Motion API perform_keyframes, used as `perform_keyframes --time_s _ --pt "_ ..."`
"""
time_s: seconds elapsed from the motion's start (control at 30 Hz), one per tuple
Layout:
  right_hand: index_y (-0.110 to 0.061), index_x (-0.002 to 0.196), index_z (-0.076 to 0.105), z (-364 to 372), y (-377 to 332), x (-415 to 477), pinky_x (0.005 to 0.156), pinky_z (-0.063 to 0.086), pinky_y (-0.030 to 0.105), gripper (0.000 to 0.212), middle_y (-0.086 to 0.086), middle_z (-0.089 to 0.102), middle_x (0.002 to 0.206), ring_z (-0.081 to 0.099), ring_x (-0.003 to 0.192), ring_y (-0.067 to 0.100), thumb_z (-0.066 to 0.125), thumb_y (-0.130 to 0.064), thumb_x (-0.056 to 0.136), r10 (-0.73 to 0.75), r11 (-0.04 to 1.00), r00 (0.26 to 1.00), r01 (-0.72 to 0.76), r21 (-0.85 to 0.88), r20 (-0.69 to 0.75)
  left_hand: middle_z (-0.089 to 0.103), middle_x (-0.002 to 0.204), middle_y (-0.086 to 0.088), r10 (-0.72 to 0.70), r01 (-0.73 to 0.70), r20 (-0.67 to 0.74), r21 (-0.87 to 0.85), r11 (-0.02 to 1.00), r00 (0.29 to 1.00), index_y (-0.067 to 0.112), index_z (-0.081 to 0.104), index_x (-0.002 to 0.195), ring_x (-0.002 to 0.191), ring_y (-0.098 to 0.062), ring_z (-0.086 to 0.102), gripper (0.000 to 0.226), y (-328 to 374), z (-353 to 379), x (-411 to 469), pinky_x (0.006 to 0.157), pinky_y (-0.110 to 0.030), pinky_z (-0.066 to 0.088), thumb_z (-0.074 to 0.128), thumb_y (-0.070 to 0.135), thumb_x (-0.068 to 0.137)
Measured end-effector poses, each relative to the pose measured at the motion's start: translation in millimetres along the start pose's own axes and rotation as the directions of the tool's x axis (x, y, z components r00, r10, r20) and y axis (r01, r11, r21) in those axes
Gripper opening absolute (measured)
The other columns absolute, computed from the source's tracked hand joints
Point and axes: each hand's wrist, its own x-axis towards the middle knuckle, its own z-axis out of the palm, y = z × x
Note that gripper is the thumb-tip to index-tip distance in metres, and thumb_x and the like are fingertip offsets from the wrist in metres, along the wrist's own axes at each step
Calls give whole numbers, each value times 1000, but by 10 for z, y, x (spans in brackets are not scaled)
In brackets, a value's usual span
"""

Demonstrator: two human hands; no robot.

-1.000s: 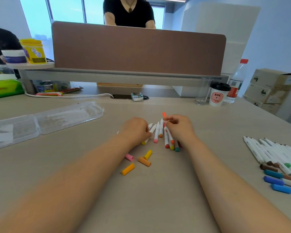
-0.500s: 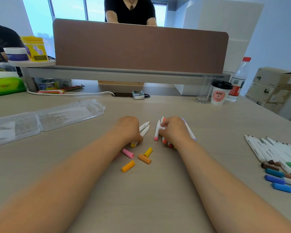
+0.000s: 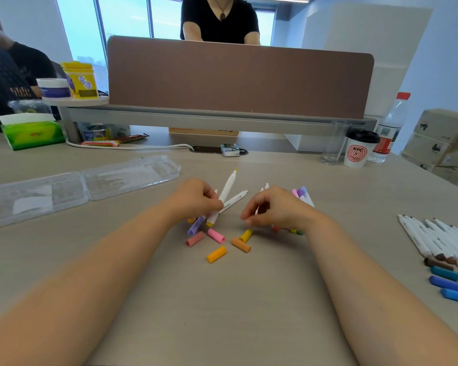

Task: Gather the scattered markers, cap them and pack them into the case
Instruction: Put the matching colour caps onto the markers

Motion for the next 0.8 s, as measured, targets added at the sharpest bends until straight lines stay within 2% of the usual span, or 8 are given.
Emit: perform_keyframes --time_s 0.1,0.17,0.23,0.43,0.6,0.67,0.73,0.8 --pt "-24 92 70 -29 4 -22 59 51 15 20 -21 66 69 59 66 -3 71 -7 80 11 999 984 -17 32 180 61 73 1 -48 49 12 -123 991 999 15 62 72 64 -8 53 12 -37 -37 -39 56 -18 43 66 18 83" --pt "-27 94 70 -18 23 -5 75 54 22 23 -15 68 85 59 77 2 71 -8 80 25 999 976 -18 -33 216 60 75 0 -57 59 17 -150 987 998 15 61 72 64 -9 52 12 -42 -35 -60 58 -19 43 66 18 83" --pt "-23 98 71 15 41 21 79 51 19 22 -10 66 91 57 80 4 71 -10 81 38 993 977 -12 -121 212 60 77 -1 -47 48 10 -173 984 999 15 59 74 66 -11 52 11 -47 -24 -81 59 -20 44 67 16 82" --pt "-20 103 70 72 70 77 68 41 9 18 -10 63 94 55 81 3 67 -16 85 32 974 994 -7 -225 108 64 55 12 56 -61 -25 -269 961 998 25 58 97 62 -4 59 21 -128 -14 -116 63 -18 47 68 14 82" --pt "-24 99 61 30 140 81 71 41 14 11 -10 57 93 54 90 10 60 -17 90 14 994 997 -22 -110 -73 60 76 -2 65 -92 -94 -316 944 993 28 59 101 67 -11 54 22 -196 -58 -140 62 -21 48 68 19 82" --pt "-25 99 59 28 138 76 61 45 11 16 -7 58 95 57 88 12 57 -12 91 3 1000 993 -4 -3 -122 60 82 -4 65 -90 -87 -323 942 994 28 60 100 70 -13 54 22 -215 -74 -148 63 -23 49 68 19 82" --pt "-26 102 61 40 136 72 61 53 17 19 -6 59 93 62 80 13 55 -11 92 -2 996 984 17 86 -178 59 83 -3 80 -99 -73 -302 948 994 28 63 101 71 -11 52 22 -238 -86 -156 60 -19 47 68 17 82" --pt "-26 101 65 54 154 85 68 56 34 20 -1 63 88 63 69 11 56 -11 92 26 985 966 19 173 -256 60 83 0 98 -115 -74 -277 954 992 25 66 100 73 -11 51 21 -266 -88 -154 60 -17 45 69 15 81"
